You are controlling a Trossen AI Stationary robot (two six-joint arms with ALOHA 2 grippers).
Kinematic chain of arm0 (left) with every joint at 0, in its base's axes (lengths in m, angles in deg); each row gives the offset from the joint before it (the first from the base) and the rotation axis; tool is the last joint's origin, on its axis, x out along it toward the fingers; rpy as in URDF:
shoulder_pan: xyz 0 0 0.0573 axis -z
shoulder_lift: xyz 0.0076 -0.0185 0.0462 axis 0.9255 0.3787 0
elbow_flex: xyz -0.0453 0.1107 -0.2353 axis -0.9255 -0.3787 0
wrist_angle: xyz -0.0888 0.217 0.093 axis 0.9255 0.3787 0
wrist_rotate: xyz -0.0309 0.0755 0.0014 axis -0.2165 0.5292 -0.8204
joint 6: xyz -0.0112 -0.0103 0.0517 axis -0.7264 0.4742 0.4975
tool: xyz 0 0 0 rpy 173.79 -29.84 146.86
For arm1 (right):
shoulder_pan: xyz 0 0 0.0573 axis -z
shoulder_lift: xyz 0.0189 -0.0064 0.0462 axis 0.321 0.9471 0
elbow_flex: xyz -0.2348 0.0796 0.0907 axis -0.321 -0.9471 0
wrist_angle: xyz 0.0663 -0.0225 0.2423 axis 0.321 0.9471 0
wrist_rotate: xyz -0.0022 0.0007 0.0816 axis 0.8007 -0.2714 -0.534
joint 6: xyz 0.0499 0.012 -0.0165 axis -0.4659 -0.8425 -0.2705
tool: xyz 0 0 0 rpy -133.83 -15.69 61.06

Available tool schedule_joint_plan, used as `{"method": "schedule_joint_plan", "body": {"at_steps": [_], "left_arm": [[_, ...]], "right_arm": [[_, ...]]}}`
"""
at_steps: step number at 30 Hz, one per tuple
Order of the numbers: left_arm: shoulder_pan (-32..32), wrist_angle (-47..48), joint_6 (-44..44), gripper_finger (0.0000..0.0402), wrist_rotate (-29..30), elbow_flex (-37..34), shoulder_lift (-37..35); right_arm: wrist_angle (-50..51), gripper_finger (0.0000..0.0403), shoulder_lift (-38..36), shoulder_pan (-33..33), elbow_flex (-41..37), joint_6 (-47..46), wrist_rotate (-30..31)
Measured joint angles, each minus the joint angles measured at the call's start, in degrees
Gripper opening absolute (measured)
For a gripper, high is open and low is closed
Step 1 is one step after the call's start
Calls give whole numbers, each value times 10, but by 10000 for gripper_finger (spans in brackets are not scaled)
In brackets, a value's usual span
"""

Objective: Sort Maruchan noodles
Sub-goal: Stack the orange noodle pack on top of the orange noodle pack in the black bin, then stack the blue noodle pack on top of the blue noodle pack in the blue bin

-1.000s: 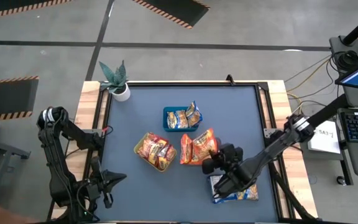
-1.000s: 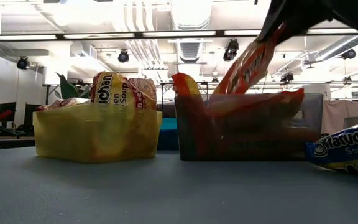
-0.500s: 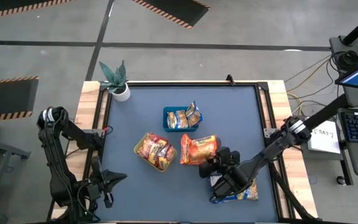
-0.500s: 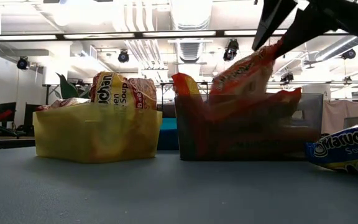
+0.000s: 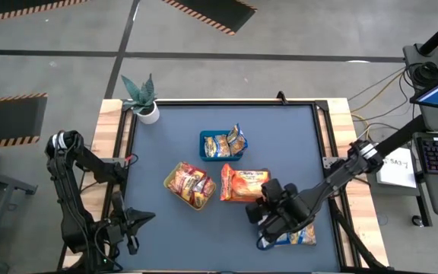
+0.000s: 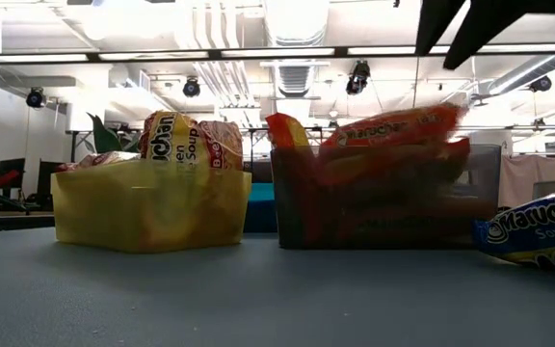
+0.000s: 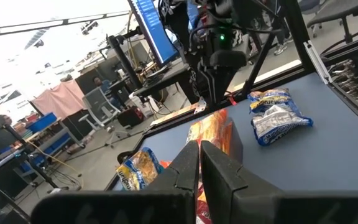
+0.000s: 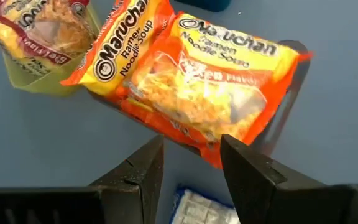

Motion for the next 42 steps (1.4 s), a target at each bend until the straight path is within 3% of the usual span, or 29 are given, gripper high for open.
{"method": "schedule_joint_plan", "body": {"at_steps": [5,10,17,30,37,42], "left_arm": [[-3,-1,-1,0,0,0,0],[-14,-2,-3,0,0,0,0],[-37,-6,-3,0,1,0,0],[-60,-7,-2,0,21,0,0],[-119,-7,-1,0,21,0,-1],[-181,-7,3,0,21,0,-1]], "right_arm": [[18,145,-14,0,9,26,-18],[7,135,-15,4,0,76,59],[-75,134,9,25,-56,151,120],[-157,134,18,27,-135,186,125],[-150,134,-23,32,-108,323,128],[-148,134,-72,50,-109,411,173]]}}
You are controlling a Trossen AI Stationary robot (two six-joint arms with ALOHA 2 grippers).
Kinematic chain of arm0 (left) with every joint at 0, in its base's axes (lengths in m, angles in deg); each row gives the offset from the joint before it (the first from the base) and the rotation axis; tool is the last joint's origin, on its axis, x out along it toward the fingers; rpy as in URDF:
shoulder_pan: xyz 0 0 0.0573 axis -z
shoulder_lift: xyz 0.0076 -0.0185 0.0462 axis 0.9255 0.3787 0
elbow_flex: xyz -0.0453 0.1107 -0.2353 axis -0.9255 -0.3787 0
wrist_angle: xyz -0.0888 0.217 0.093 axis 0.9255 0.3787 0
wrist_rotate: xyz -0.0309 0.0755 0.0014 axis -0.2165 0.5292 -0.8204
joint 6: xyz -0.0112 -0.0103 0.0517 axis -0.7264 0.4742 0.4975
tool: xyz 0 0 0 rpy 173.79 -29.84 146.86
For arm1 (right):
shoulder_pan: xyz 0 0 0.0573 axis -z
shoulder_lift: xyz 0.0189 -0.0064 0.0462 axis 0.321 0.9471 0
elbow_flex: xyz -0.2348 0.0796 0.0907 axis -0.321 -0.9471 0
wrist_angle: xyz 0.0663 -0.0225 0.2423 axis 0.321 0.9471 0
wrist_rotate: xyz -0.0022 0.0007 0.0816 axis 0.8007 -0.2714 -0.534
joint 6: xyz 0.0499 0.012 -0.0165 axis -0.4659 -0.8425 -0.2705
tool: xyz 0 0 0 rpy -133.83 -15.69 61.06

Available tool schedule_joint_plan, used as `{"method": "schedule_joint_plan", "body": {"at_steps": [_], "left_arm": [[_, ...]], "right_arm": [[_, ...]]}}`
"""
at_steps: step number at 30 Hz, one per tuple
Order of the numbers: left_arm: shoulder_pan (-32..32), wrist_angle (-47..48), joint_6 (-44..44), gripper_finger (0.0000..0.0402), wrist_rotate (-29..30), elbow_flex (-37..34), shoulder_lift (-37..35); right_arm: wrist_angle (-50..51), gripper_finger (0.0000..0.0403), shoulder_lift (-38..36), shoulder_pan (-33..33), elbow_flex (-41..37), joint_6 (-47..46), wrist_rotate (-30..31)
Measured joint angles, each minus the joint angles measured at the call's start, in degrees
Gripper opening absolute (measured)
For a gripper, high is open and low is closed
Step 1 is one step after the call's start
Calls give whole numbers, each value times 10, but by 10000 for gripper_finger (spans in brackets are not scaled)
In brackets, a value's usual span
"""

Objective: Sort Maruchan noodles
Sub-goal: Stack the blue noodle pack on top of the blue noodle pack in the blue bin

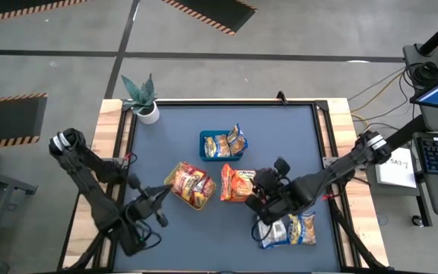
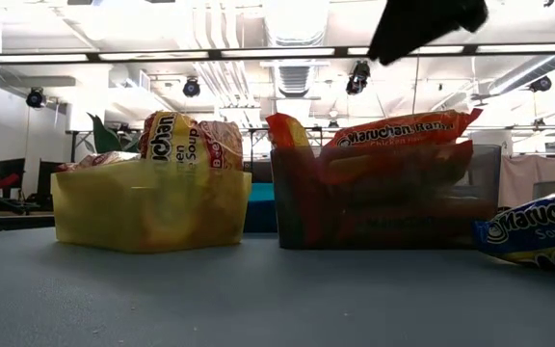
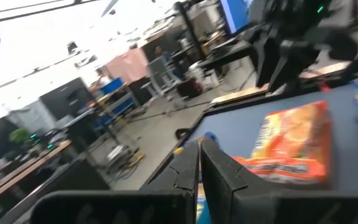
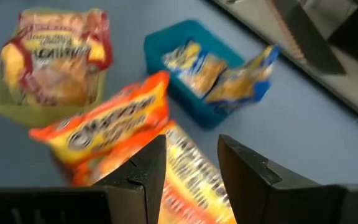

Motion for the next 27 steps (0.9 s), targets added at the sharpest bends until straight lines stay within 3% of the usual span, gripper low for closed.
{"method": "schedule_joint_plan", "body": {"at_steps": [6,9,12,15,19,27], "left_arm": [[-41,0,0,0,-28,0,0],[-48,-1,0,0,-58,0,0],[-48,-3,0,0,-91,0,0],[-47,-10,4,0,-120,0,0],[-46,-38,30,0,-132,0,0],[-47,-112,118,0,-122,0,0]], "right_arm": [[-12,134,-35,10,-1,61,4],[-21,134,-55,9,-1,81,-34],[-56,134,-80,10,-1,96,-134],[-115,134,-93,10,-1,97,-279],[-176,134,-81,-6,-1,41,-426],[-80,134,-4,-57,-3,-158,-552]]}}
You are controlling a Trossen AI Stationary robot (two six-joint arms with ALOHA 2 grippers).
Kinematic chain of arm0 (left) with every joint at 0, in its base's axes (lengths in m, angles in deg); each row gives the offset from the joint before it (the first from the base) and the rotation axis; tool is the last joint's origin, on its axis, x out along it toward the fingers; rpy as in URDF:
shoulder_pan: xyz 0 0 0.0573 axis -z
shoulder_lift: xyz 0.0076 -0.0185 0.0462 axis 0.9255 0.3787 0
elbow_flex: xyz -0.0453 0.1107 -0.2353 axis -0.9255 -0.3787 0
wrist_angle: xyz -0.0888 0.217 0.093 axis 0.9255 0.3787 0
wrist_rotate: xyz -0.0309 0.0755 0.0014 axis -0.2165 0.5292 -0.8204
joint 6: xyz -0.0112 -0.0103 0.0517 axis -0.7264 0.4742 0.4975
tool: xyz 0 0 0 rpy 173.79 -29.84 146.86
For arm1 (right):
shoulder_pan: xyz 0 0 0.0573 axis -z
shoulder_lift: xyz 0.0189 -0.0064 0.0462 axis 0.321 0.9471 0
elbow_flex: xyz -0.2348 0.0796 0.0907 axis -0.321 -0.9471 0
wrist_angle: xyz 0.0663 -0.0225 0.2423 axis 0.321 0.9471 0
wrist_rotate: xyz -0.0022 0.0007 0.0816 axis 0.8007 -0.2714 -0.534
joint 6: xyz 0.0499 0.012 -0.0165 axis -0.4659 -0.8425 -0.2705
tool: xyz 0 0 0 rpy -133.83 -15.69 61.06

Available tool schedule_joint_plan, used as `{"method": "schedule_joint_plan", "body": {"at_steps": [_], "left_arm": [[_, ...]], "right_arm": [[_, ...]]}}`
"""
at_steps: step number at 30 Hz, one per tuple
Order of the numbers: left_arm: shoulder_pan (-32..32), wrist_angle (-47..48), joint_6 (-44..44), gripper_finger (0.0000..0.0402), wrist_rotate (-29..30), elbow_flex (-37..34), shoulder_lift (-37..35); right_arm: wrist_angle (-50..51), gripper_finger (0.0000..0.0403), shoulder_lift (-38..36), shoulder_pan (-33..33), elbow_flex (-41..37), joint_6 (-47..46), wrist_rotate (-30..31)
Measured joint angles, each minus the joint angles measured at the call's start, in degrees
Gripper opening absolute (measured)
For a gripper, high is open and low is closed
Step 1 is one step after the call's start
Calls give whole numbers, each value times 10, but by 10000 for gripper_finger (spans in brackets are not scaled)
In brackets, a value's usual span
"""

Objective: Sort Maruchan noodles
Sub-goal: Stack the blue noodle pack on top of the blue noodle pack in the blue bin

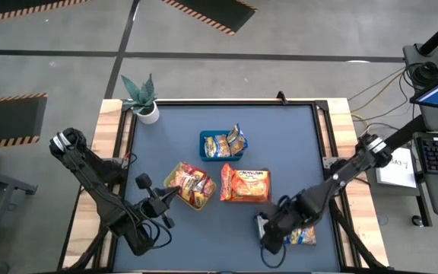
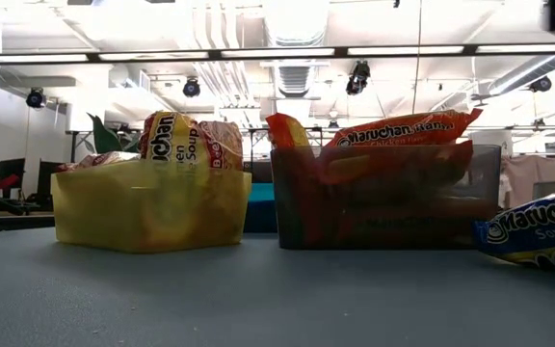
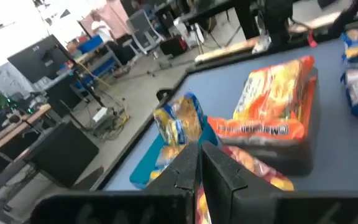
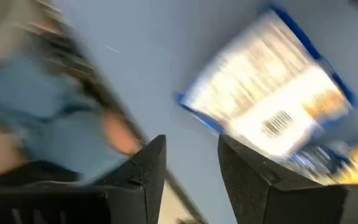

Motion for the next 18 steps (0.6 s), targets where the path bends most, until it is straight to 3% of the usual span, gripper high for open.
{"method": "schedule_joint_plan", "body": {"at_steps": [3,8,12,18], "left_arm": [[0,-14,11,0,18,0,0],[0,-28,15,0,70,0,0],[0,-31,20,0,119,0,0],[-11,-31,52,0,122,0,0]], "right_arm": [[62,134,30,-13,0,-19,-9],[77,134,71,-33,0,-18,-3],[59,134,101,-34,0,-29,45],[35,134,132,-37,21,-16,91]]}}
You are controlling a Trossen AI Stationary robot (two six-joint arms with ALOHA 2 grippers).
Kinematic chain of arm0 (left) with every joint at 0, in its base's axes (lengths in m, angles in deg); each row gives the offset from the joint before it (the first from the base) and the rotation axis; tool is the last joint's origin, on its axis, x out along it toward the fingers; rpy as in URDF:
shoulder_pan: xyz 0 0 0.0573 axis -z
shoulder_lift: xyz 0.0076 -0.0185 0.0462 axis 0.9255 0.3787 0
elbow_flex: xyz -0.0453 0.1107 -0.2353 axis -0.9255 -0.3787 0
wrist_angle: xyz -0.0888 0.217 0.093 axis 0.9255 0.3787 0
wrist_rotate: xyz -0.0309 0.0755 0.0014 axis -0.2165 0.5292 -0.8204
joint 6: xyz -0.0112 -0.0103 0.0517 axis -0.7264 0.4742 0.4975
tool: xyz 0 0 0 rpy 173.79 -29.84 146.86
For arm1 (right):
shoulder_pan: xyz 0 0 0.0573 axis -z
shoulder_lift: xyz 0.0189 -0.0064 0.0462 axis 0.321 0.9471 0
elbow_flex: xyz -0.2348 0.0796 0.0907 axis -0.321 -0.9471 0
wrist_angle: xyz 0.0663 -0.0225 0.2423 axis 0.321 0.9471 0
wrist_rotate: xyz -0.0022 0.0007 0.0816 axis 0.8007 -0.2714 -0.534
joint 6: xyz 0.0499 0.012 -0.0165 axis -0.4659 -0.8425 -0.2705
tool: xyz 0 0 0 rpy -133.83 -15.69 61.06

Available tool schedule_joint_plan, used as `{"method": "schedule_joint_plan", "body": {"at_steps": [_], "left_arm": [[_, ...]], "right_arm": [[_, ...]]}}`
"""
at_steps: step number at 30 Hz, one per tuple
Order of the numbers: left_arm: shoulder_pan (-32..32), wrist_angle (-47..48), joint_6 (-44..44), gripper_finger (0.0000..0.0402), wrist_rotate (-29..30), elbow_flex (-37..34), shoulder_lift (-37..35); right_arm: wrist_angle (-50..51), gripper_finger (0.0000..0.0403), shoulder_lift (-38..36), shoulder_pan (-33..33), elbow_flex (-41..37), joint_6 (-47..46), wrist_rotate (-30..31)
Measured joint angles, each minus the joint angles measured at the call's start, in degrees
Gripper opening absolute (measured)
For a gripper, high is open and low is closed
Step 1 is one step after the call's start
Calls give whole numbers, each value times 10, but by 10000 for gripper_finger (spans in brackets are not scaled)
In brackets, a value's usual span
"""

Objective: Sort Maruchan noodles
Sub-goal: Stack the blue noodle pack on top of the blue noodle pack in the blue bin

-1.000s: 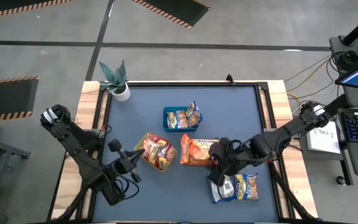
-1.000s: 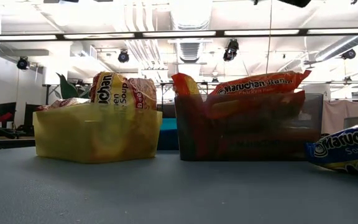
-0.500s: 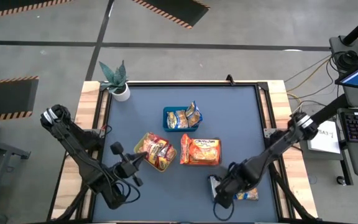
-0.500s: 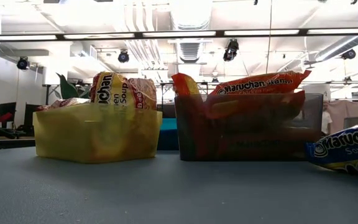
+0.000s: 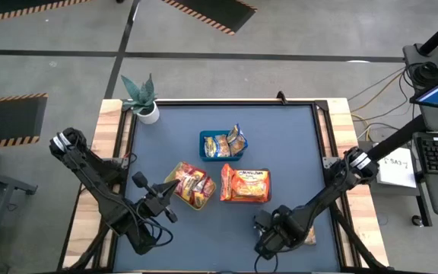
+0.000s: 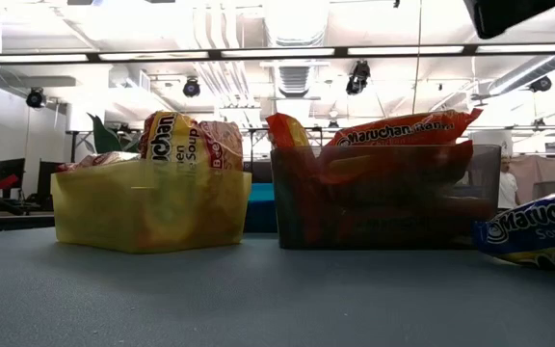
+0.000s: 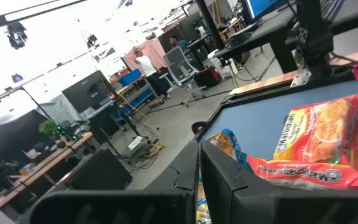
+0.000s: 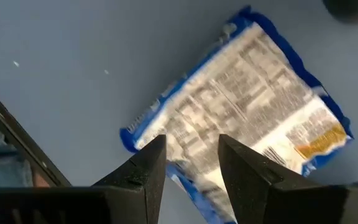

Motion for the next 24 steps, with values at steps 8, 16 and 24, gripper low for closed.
{"method": "schedule_joint_plan", "body": {"at_steps": [8,16,24], "left_arm": [[-18,6,9,0,0,0,0],[-23,11,9,0,0,0,0],[-35,14,41,0,0,0,0]], "right_arm": [[-2,168,14,2,51,-50,23],[7,201,59,14,79,-124,26],[155,199,140,21,170,-152,15]]}}
